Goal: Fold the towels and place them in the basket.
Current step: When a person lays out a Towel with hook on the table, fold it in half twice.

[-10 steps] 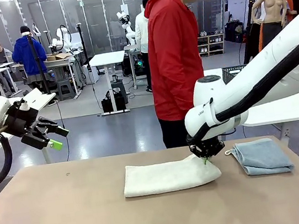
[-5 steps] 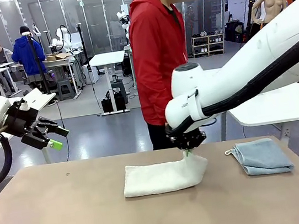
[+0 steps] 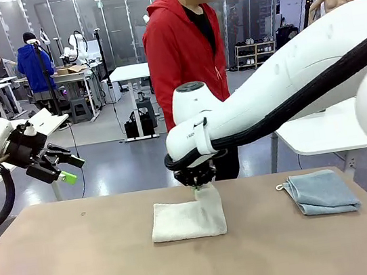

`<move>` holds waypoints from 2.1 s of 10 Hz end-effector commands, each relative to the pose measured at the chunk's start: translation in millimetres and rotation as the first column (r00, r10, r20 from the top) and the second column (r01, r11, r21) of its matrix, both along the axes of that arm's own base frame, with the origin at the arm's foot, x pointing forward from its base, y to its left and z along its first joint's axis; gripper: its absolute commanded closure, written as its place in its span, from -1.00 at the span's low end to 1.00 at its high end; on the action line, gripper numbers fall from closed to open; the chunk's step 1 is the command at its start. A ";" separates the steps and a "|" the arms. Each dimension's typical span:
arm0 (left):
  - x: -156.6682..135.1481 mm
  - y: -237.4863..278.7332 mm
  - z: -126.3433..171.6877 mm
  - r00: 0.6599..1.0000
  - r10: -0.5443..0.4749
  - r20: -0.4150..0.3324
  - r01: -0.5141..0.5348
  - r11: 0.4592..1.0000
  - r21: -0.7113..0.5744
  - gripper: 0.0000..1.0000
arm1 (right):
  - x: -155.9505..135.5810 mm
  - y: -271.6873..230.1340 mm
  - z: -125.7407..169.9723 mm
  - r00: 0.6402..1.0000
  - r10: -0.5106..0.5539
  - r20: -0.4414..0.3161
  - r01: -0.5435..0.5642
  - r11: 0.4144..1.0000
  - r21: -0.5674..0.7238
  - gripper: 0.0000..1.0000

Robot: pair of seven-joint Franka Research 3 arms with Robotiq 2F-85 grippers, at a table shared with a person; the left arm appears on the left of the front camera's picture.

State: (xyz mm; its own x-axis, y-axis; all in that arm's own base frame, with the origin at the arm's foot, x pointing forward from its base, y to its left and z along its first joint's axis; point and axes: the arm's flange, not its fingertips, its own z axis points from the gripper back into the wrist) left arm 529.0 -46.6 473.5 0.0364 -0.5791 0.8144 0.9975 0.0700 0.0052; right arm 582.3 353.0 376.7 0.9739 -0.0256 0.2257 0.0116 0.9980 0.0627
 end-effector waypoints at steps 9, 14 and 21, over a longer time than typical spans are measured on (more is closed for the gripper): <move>-0.4 0.5 0.9 1.000 0.002 0.000 -0.002 1.000 0.000 -1.00 | 10.1 61.5 -19.6 0.999 -0.039 -0.009 0.040 0.976 0.214 1.00; -0.4 0.5 0.9 1.000 0.002 0.000 -0.002 1.000 0.000 -1.00 | 5.1 66.5 -31.0 0.997 -0.023 -0.077 0.038 0.978 0.203 1.00; -0.4 0.5 0.9 1.000 0.002 0.000 -0.002 1.000 0.000 -1.00 | 6.4 66.9 -42.2 1.000 -0.017 -0.018 0.021 0.972 0.235 0.52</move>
